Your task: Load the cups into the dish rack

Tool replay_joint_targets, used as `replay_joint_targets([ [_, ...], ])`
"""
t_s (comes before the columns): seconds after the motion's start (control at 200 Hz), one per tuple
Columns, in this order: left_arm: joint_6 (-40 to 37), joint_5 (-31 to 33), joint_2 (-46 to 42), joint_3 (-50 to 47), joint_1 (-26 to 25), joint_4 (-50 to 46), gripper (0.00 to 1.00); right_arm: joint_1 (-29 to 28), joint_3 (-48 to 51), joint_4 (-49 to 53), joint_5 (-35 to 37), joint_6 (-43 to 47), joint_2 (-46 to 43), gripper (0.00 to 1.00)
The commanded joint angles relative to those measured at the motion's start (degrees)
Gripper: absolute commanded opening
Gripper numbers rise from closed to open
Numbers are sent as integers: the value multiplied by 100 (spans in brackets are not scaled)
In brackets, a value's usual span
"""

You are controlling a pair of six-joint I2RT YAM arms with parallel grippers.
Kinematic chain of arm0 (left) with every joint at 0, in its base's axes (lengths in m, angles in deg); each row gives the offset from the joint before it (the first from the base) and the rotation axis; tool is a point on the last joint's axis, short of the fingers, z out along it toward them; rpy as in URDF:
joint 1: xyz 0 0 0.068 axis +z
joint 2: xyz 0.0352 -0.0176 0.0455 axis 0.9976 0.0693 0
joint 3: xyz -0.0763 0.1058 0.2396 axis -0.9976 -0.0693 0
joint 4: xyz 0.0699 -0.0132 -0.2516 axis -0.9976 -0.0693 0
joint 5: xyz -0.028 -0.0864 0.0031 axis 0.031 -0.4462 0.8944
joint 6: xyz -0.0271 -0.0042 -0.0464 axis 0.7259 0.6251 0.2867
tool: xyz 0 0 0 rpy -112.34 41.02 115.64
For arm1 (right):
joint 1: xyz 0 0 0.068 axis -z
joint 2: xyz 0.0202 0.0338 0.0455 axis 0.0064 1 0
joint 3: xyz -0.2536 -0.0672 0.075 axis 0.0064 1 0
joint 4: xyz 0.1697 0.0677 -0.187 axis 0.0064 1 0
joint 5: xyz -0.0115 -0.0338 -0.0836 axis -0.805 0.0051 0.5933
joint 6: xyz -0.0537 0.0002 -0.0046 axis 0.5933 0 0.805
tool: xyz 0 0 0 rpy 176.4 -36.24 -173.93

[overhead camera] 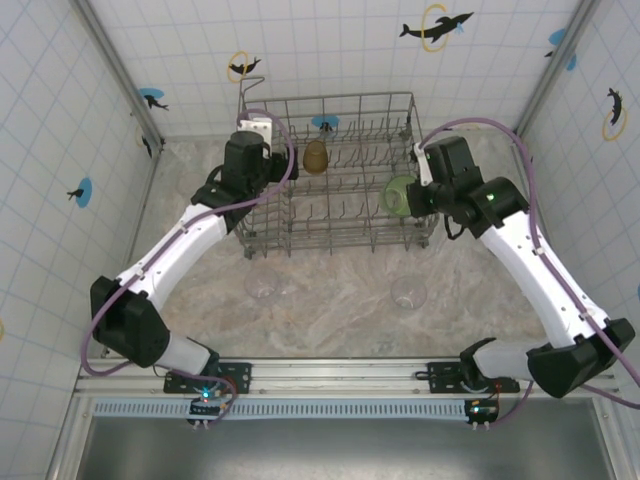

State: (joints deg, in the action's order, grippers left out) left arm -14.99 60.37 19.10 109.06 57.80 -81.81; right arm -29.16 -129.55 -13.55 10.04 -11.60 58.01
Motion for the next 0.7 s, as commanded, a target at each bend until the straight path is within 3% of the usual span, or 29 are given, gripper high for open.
replay_joint_targets([
  [0.0,46,-242,154,306,-4,-117,97,216,-373,-530,-356,151,214,0],
  [0.315,940,-570,961,1279,-7,-635,98,900,209,-2275,-1793,-190,684,0],
  [0.525,1433,-1467,1494,1864,-5,-761,98,1335,1382,-4415,-3436,-1340,728,0],
  [0.696,2192,-2552,1645,2021,2,-461,98,1480,2177,-6087,-4116,-2249,818,0],
])
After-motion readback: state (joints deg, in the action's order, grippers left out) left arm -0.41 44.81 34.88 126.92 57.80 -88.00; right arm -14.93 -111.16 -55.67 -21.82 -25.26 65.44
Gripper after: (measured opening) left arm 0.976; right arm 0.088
